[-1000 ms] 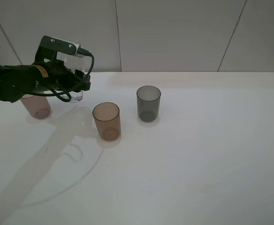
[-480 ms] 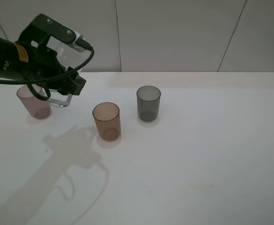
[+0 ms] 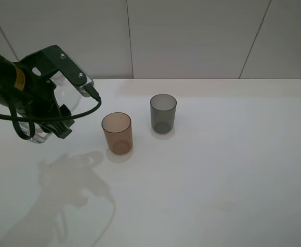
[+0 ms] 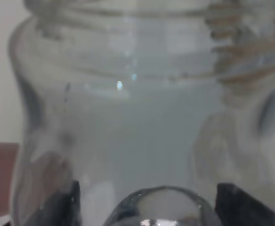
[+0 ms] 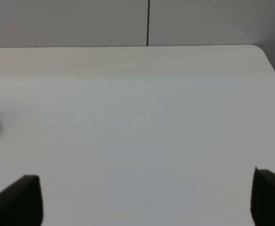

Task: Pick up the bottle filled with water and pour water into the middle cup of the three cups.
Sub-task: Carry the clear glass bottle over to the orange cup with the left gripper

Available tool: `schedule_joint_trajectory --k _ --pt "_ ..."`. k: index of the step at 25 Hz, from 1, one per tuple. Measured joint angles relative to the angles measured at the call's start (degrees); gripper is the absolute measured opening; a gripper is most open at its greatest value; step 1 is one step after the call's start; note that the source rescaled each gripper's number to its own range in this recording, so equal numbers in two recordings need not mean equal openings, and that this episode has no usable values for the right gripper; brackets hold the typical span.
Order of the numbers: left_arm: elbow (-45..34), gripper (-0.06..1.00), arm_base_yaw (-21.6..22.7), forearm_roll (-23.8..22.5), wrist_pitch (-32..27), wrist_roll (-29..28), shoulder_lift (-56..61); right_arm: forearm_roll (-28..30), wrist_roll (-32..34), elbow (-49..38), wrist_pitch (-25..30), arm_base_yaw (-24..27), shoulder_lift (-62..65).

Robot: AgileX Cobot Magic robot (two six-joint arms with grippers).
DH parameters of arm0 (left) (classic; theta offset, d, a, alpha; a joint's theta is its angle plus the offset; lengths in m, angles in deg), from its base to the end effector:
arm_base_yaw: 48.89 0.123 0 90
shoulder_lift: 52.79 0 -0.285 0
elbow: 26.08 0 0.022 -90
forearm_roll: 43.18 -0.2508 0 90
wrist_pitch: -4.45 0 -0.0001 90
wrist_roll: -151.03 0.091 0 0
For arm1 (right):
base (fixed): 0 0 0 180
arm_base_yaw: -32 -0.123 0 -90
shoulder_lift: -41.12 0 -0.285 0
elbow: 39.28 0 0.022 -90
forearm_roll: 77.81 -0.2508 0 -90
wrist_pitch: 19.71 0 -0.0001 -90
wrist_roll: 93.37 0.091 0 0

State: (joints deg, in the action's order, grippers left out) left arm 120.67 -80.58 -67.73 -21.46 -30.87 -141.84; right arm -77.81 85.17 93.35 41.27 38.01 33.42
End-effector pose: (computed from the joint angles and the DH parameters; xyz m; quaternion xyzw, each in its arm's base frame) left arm 0.2374 -0.1271 0.2182 0.3947 0.8675 0.0583 0.2971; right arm -0.0077 0.0008 0.2828 0.0337 0.8476 -0.0345 0.5284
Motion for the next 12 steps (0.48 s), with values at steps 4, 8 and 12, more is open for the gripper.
schedule_joint_trajectory --k 4,8,12 --pt "0.0 0.01 -1.1 -3.7 -3.6 0.0 0.0 0.0 0.0 0.0 0.0 0.0 0.0" --pt "0.0 0.01 -3.0 -6.7 -4.4 0.0 -0.2 0.0 0.0 0.0 0.0 0.0 0.0" --pt "0.0 0.01 -4.6 -9.8 -6.7 0.0 -2.8 0.0 0.0 0.0 0.0 0.0 0.0"
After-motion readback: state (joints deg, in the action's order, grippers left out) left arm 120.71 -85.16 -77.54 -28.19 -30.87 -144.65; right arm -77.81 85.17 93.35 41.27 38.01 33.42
